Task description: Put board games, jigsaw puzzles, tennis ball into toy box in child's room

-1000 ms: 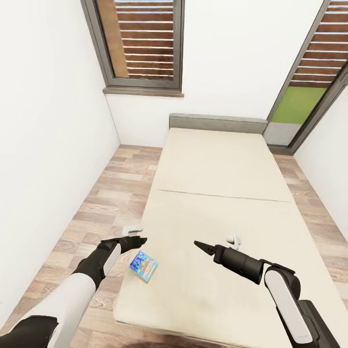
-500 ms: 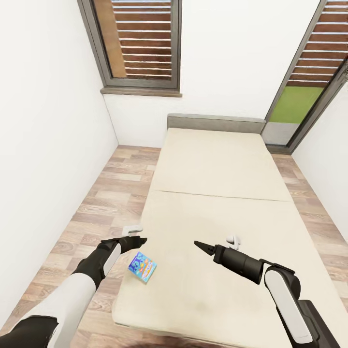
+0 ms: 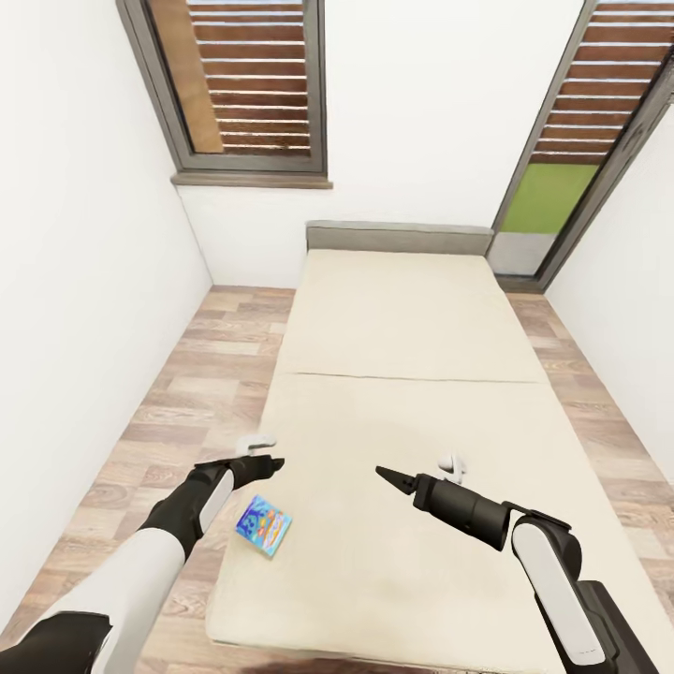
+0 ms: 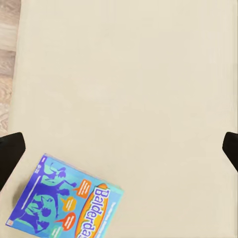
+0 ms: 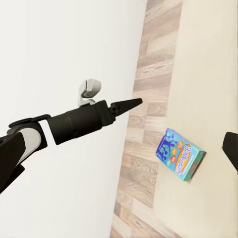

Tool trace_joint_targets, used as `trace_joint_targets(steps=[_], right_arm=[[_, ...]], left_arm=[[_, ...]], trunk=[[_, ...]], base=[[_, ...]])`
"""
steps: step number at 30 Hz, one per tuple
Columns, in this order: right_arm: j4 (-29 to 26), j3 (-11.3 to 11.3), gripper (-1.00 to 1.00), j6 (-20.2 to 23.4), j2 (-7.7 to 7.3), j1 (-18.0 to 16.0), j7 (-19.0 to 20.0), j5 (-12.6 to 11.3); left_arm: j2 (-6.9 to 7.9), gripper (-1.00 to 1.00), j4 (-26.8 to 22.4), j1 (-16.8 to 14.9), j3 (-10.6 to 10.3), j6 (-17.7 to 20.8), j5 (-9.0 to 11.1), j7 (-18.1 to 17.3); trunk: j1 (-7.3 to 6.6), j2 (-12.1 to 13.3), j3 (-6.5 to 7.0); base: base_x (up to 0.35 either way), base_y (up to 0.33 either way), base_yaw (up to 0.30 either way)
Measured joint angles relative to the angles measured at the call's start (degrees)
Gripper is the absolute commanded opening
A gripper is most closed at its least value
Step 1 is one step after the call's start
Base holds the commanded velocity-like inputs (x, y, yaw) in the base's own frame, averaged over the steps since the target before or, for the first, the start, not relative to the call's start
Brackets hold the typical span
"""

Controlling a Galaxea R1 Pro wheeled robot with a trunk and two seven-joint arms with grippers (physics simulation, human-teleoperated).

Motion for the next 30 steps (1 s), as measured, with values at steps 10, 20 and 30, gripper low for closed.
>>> trace_joint_targets(steps=[10, 20, 30], right_arm=[[0.0, 0.07, 1.0, -0.08, -0.01, 0.04, -0.05, 0.04], [0.01, 0.17, 1.0, -0.09, 0.04, 0.01, -0.13, 0.11], [0.01, 0.21, 1.0, -0.1, 0.03, 0.02, -0.15, 0.1]], left_arm=[[0.14, 1.0, -0.22, 0.0, -0.03, 0.05, -0.13, 0.0], [0.17, 1.0, -0.22, 0.01, -0.03, 0.08, -0.07, 0.02], [0.22, 1.0, -0.21, 0.01, 0.23, 0.08, -0.06, 0.01]], trunk=[[0.0, 0.0, -0.05], [0.0, 0.0, -0.2], [0.0, 0.0, -0.21]], base=[[0.0, 0.0, -0.14], [0.0, 0.001, -0.116], [-0.042, 0.146, -0.052]])
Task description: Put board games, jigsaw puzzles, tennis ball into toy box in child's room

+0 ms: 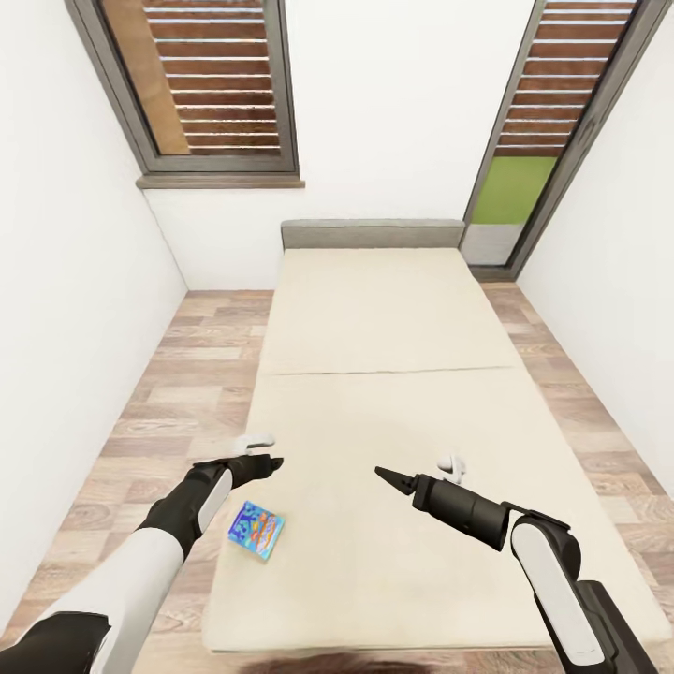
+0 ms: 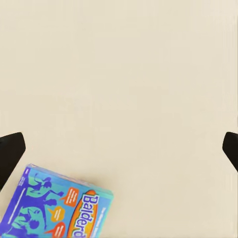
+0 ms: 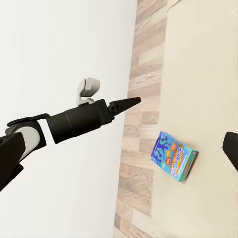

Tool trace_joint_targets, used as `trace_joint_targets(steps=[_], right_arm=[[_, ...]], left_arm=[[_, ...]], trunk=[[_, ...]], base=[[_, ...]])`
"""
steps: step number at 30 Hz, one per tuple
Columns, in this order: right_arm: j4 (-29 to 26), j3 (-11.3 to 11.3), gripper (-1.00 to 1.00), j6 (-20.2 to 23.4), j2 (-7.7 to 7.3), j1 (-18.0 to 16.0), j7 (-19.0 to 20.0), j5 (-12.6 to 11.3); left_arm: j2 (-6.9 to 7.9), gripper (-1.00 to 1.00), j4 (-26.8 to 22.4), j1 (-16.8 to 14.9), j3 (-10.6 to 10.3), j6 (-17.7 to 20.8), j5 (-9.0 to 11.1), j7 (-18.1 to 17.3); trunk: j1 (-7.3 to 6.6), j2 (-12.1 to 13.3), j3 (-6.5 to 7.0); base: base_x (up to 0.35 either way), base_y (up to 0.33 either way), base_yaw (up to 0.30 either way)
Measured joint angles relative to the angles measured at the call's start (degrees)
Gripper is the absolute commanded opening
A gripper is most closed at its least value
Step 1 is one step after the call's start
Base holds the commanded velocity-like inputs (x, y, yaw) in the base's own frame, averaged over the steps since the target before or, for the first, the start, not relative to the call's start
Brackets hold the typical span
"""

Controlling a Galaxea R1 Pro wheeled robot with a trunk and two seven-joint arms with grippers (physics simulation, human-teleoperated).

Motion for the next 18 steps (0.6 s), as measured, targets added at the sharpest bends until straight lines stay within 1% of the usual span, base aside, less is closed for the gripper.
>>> trace_joint_targets(steps=[3, 6, 9, 11, 13, 14, 18], right_arm=[[0.02, 0.14, 1.0, 0.01, 0.03, -0.05, -0.1, -0.02], [1.5, 0.41, 1.0, -0.08, 0.13, -0.1, -0.58, 0.47], [6.0, 0.52, 1.0, -0.68, 0.17, -0.57, -1.27, 1.44], [10.68, 0.52, 1.0, -2.94, 0.09, -1.32, -1.1, 1.83], [13.37, 0.57, 1.0, -4.5, 0.07, -2.07, -0.88, 1.86], [14.54, 0.62, 1.0, -5.17, 0.08, -2.53, -0.79, 1.87], [16.28, 0.7, 1.0, -6.14, 0.1, -3.3, -0.71, 1.97]], left_arm=[[0.01, 1.0, 0.01, 0.0, 0.06, -0.01, 0.02, 0.01], [0.02, 1.0, 0.0, 0.0, 0.07, -0.02, 0.03, 0.02], [0.02, 1.0, -0.01, 0.0, 0.08, -0.02, 0.03, 0.02], [0.02, 1.0, 0.0, 0.0, 0.08, -0.02, 0.02, 0.02], [0.01, 1.0, 0.02, -0.01, 0.06, -0.03, 0.02, 0.02], [0.01, 1.0, -0.01, -0.01, 0.04, -0.03, 0.02, 0.02], [0.01, 1.0, 0.0, -0.01, 0.03, -0.03, 0.02, 0.02]], trunk=[[0.0, 0.0, 0.0], [0.0, 0.0, 0.0], [0.0, 0.0, 0.0], [0.0, 0.0, 0.0], [0.0, 0.0, 0.0], [0.0, 0.0, 0.0], [0.0, 0.0, 0.0]], base=[[-0.015, 0.049, -0.065], [-0.005, 0.016, -0.065], [-0.002, 0.005, -0.065], [-0.001, 0.002, -0.122], [0.0, 0.001, -0.205], [0.0, 0.001, -0.233], [0.0, 0.0, -0.247]])
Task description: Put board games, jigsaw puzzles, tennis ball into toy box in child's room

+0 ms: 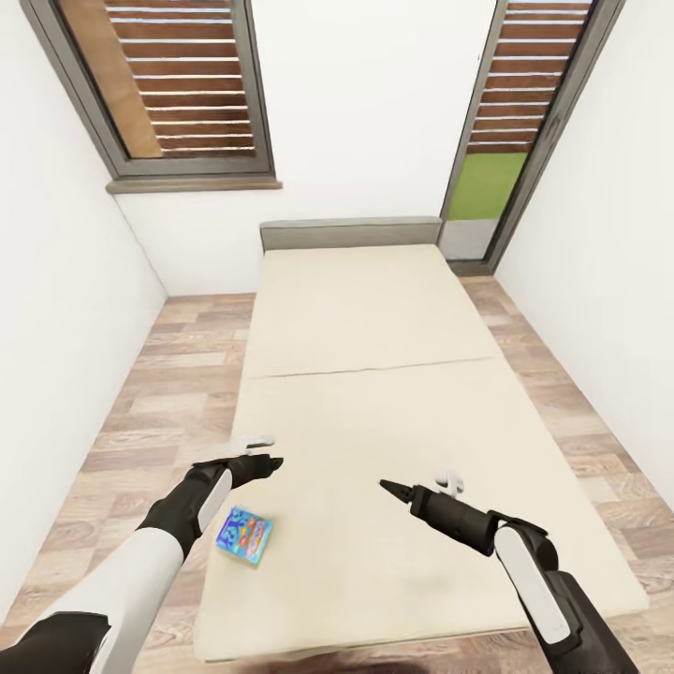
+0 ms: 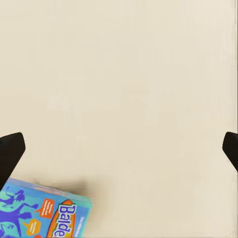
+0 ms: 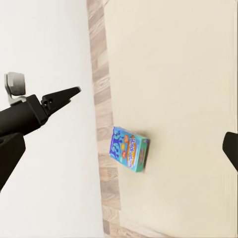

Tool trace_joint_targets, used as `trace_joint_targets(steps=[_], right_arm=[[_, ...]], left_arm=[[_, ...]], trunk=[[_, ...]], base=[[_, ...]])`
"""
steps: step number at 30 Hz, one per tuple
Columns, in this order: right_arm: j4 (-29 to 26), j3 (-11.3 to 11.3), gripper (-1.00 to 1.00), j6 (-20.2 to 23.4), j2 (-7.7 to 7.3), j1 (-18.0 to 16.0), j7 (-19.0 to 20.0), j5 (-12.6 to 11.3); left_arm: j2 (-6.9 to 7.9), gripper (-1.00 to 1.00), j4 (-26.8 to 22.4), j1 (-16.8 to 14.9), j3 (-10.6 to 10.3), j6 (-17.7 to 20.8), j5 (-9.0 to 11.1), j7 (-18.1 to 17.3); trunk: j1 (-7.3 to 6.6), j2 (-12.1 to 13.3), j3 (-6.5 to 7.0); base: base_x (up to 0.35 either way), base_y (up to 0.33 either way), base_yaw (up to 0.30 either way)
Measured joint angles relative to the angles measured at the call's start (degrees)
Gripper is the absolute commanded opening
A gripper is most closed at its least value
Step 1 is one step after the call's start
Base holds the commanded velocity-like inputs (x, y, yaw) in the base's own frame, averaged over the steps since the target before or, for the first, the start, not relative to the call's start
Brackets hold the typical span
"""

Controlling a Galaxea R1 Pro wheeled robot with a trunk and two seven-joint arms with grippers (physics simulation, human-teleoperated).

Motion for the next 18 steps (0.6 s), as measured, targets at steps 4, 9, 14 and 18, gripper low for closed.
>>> trace_joint_targets(steps=[4, 9, 14, 18], right_arm=[[0.55, 0.11, 1.0, -0.33, 0.06, -0.26, -0.04, 0.13], [1.51, 2.06, 1.0, -1.58, 0.08, -0.4, -0.43, 2.98], [1.62, 2.76, 1.0, -2.25, 1.17, -0.43, -0.69, 5.91], [1.67, 2.82, 1.0, -2.3, 1.63, -0.43, -0.72, 6.25]], left_arm=[[0.01, 1.0, -0.02, 0.01, -0.02, 0.01, 0.01, 0.0], [0.01, 1.0, 0.0, 0.01, 0.02, 0.01, 0.02, 0.0], [0.02, 1.0, 0.01, 0.01, 0.12, 0.01, 0.02, 0.0], [0.05, 1.0, -0.01, 0.01, 0.17, 0.02, 0.01, 0.0]], trunk=[[0.0, 0.0, 0.0], [0.0, 0.0, -0.05], [0.0, 0.0, -0.05], [0.01, 0.01, -0.05]], base=[[0.0, 0.0, -0.1], [0.0, 0.0, -0.017], [-0.004, 0.0, -0.002], [-0.092, 0.058, 0.0]])
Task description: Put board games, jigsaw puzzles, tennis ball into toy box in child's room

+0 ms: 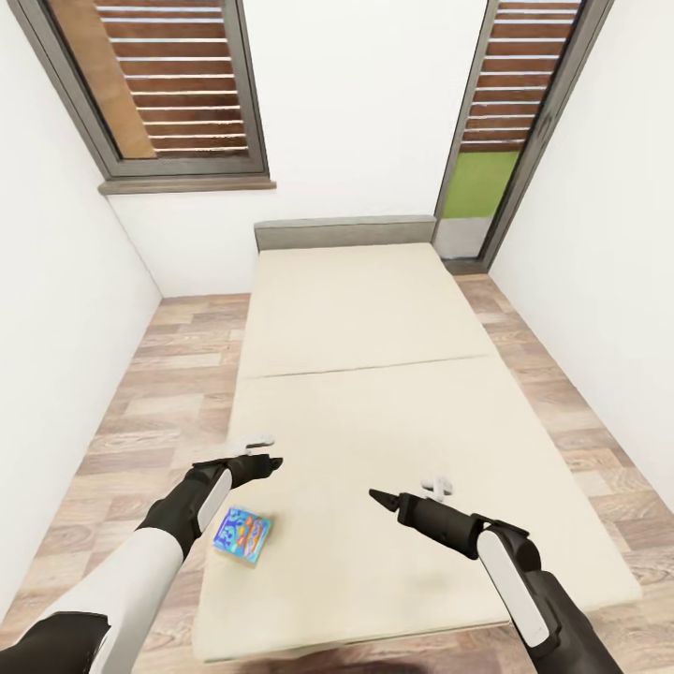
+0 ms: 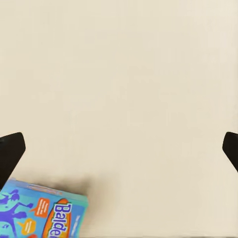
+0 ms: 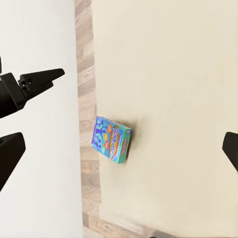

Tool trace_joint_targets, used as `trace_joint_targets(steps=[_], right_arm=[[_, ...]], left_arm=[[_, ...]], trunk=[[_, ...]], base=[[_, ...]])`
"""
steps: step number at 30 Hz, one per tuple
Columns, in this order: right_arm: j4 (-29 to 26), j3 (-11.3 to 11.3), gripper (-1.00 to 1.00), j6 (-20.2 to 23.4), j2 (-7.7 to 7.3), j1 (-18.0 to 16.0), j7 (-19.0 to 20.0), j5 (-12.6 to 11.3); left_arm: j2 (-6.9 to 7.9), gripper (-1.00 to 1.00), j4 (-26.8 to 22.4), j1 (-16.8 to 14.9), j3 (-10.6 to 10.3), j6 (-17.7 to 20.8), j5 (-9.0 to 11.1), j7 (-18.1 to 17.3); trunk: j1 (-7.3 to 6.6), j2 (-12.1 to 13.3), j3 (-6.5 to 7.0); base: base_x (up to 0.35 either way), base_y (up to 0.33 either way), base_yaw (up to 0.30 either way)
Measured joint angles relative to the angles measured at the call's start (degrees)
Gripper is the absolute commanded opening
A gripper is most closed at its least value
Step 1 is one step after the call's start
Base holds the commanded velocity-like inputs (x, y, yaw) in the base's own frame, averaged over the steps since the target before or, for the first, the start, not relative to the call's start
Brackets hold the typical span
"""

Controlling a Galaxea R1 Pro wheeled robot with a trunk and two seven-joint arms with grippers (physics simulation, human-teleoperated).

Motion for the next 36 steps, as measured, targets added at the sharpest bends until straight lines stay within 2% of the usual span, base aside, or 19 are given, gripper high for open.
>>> trace_joint_targets(steps=[19, 28, 32, 36], right_arm=[[-0.37, 0.03, 1.0, 0.25, 0.32, 0.0, -0.05, 0.09], [-0.37, 0.03, 1.0, 0.26, 0.32, -0.01, -0.02, 0.1], [-0.37, 0.03, 1.0, 0.26, 0.32, -0.01, -0.02, 0.1], [-0.37, 0.03, 1.0, 0.27, 0.31, 0.0, -0.02, 0.1]], left_arm=[[0.05, 1.0, 0.02, 0.0, 0.19, 0.35, 0.11, 0.07], [0.09, 1.0, 0.02, -0.02, 0.3, 1.43, 0.12, 0.44], [0.14, 1.0, 0.06, -0.15, 0.32, 3.37, 0.14, 0.67], [0.85, 1.0, 0.1, -0.37, 0.54, 7.36, 0.12, 1.91]], trunk=[[-0.01, 0.0, -0.02], [-0.01, 0.0, -0.68], [-0.01, 0.0, -1.05], [-0.01, 0.0, -1.43]], base=[[-0.019, 0.035, 0.0], [0.0, 0.0, 0.0], [0.0, 0.0, 0.0], [0.0, 0.0, 0.001]])
